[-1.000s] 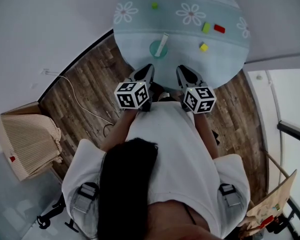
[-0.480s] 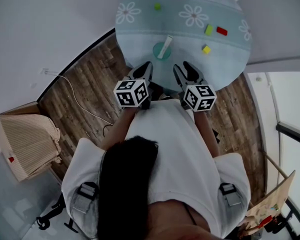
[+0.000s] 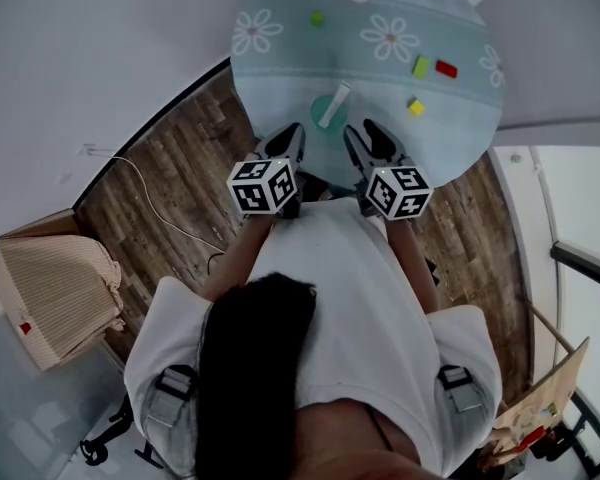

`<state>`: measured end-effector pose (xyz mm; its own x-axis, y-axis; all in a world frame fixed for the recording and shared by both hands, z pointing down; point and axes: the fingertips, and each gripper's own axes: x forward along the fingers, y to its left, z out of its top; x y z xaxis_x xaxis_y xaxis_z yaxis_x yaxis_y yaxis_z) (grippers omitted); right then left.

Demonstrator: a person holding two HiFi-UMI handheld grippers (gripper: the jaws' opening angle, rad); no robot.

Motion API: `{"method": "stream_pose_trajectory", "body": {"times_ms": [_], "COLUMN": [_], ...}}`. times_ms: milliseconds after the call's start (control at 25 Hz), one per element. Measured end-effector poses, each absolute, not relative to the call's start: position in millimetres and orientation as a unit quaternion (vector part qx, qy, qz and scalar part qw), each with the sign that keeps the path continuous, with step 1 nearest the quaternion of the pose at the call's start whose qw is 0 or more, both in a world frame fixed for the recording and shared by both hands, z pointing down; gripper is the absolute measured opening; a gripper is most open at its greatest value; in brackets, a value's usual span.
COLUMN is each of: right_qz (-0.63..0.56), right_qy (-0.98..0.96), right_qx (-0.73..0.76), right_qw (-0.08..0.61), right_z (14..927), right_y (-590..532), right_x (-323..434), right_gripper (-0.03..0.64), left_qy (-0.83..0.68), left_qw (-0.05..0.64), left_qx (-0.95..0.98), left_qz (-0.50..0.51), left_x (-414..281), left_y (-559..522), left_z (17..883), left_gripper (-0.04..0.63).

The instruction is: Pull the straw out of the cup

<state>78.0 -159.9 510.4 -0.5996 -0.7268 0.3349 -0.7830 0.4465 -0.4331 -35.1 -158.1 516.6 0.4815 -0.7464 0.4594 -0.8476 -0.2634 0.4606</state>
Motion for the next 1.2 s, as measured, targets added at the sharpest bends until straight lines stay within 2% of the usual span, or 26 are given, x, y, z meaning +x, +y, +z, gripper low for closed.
{"method": "stream_pose_trajectory", "body": {"times_ms": [1200], "right_qz": [0.283], "right_qy": [-0.855], "right_qx": [0.429], "right_qw": [0.077], "right_z": [522], "right_y": [-216], "right_x": [48], "right_gripper": [0.167], "left_qy": [-0.534], "left_qw": [0.358], "left_qx": [0.763], "left_qz": [0.062], "left_x": [-78], "left_y": [-183], "left_z": [525], "left_gripper": [0.011]}}
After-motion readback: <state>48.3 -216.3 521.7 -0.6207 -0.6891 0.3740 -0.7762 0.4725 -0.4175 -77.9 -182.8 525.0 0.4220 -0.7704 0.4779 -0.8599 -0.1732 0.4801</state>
